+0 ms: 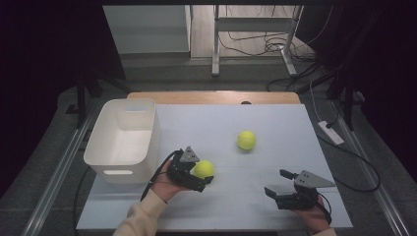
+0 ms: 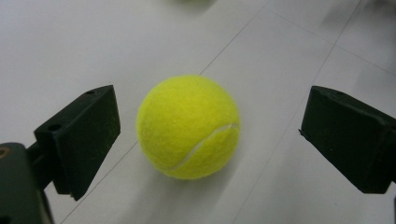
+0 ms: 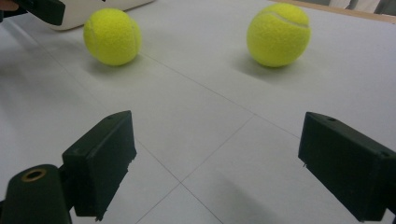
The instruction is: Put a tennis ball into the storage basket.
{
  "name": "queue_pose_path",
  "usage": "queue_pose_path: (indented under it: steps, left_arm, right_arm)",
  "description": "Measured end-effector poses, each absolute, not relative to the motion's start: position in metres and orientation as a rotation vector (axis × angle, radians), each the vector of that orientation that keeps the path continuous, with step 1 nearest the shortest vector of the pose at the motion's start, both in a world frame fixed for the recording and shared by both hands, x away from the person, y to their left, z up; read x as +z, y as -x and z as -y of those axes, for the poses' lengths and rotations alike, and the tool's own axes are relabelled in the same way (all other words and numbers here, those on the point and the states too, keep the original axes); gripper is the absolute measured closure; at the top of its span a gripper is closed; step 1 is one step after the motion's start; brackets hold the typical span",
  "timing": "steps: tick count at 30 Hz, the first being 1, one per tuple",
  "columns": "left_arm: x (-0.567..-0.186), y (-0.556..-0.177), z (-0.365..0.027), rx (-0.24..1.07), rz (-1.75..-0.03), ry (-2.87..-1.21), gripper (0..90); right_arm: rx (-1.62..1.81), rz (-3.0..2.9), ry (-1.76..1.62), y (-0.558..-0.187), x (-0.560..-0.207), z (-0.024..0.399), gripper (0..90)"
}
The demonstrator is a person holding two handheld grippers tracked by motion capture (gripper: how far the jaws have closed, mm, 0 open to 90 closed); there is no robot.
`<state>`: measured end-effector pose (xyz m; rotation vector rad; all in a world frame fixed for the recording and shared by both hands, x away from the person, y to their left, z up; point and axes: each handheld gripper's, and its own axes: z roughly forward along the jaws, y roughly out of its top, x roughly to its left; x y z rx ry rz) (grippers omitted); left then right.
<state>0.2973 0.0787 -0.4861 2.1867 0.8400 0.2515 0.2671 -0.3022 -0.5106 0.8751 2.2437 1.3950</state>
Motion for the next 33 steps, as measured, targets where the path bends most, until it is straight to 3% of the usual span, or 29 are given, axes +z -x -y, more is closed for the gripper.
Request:
queue_pose_path:
  steps: [27, 31, 33]
  left_arm:
    - [-0.509, -0.311, -0.066, 0.229, -0.871, -2.268, 5.4]
    - [-0.512, -0.311, -0.065, 0.260, -0.880, -2.273, 9.8]
    - [-0.514, -0.311, -0.064, 0.272, -0.875, -2.286, 17.4]
  right_arm:
    - [1.383, -2.256, -0.861, -0.267, -0.512, 0.302, 11.2]
    - [1.381, -2.258, -0.860, -0.267, -0.512, 0.302, 11.2]
    - [1.382, -2.258, -0.861, -0.267, -0.512, 0.302, 11.2]
